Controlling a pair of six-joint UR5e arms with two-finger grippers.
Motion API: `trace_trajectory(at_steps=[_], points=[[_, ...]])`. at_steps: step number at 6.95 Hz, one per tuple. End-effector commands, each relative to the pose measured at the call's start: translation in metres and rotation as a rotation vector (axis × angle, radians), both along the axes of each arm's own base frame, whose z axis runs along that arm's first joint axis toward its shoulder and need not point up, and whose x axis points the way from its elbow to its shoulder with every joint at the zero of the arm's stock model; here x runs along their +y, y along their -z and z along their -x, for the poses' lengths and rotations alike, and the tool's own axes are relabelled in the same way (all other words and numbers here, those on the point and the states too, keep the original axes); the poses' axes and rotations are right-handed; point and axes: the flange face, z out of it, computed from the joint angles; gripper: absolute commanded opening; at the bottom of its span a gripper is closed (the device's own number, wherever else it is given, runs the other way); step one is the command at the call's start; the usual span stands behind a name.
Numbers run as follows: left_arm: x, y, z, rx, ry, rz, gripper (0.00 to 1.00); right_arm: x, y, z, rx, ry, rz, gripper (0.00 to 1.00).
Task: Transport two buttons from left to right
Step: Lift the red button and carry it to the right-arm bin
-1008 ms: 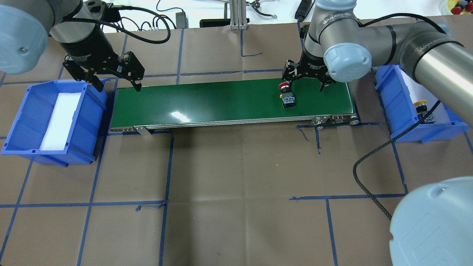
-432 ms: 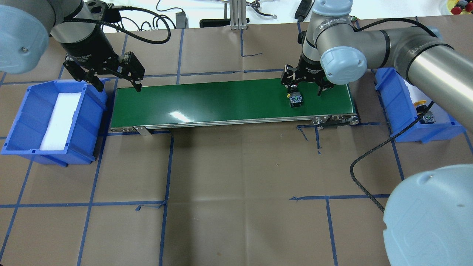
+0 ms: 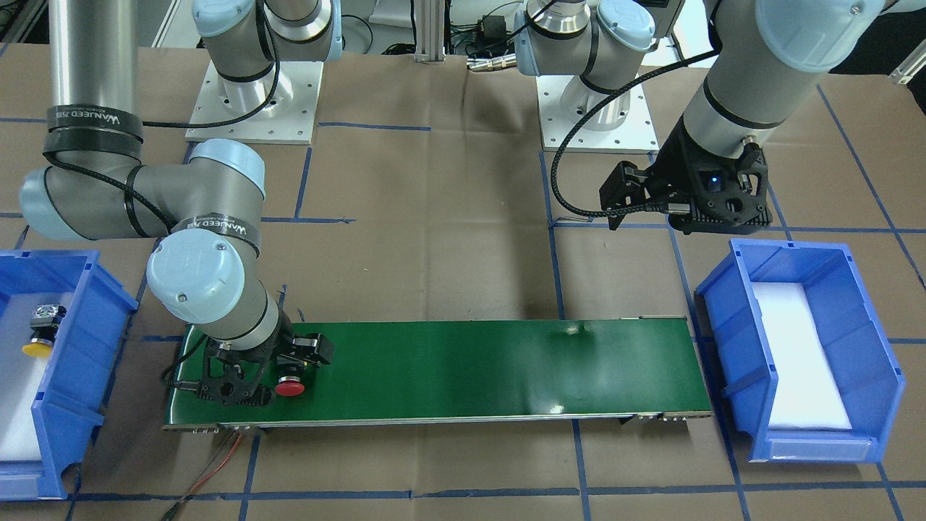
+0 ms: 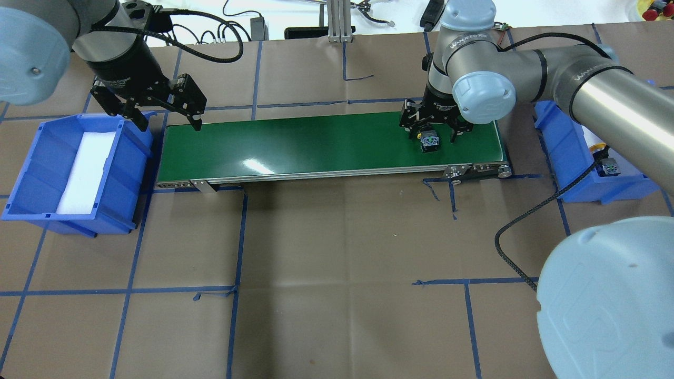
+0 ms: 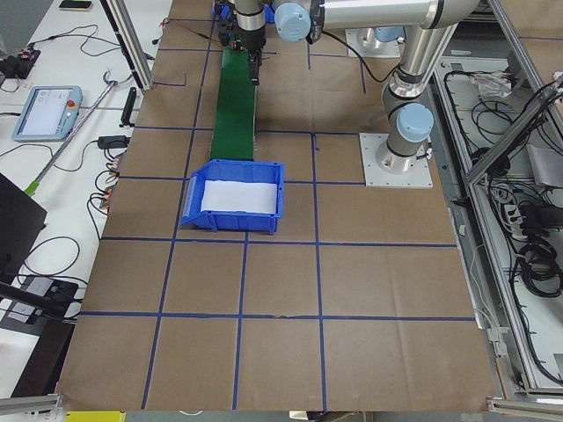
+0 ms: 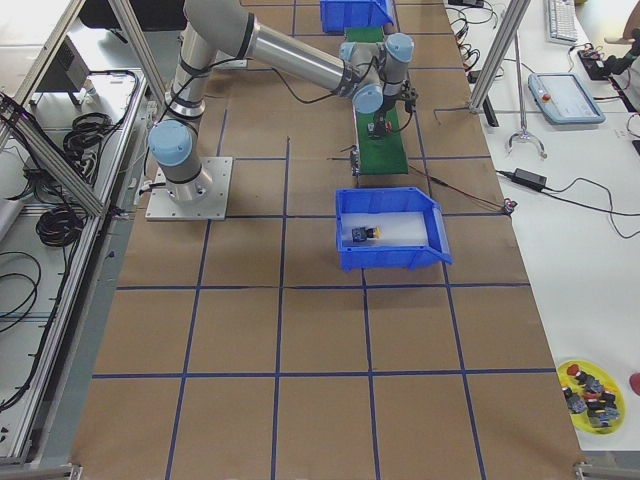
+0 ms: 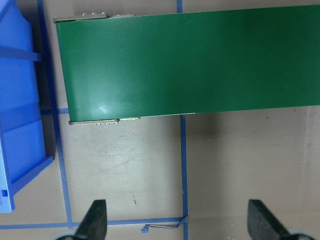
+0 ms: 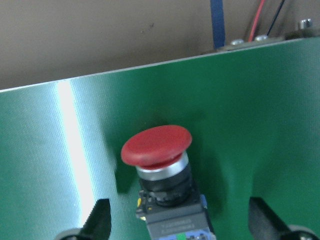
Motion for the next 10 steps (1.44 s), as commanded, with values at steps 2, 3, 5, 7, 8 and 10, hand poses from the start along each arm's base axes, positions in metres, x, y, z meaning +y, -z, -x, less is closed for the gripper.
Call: trace_trajectory(at_steps=[2, 3, 5, 7, 8, 10], points=[[-0.001, 0.002, 0.000, 0.003, 0.000, -0.003, 1.00, -0.001, -0.002, 0.004, 0.013, -0.007, -0.002, 0.08], [-0.001, 0.002, 0.000, 0.001, -0.002, -0.003, 1.00, -0.001, -0.008, 0.006, 0.015, -0.014, 0.006, 0.05], [-0.002, 0.002, 0.000, 0.003, -0.005, -0.003, 1.00, 0.001, -0.066, 0.023, 0.014, -0.048, 0.091, 0.05], [-0.002, 0.003, 0.000, 0.004, -0.005, -0.005, 1.00, -0.006, -0.170, 0.129, 0.028, -0.056, 0.165, 0.05], [-0.002, 0.003, 0.000, 0.004, -0.005, -0.005, 1.00, -0.004, -0.192, 0.192, 0.026, -0.103, 0.131, 0.05], [-0.002, 0.003, 0.000, 0.006, -0.005, -0.005, 1.00, 0.001, -0.181, 0.323, 0.031, -0.185, 0.124, 0.05]])
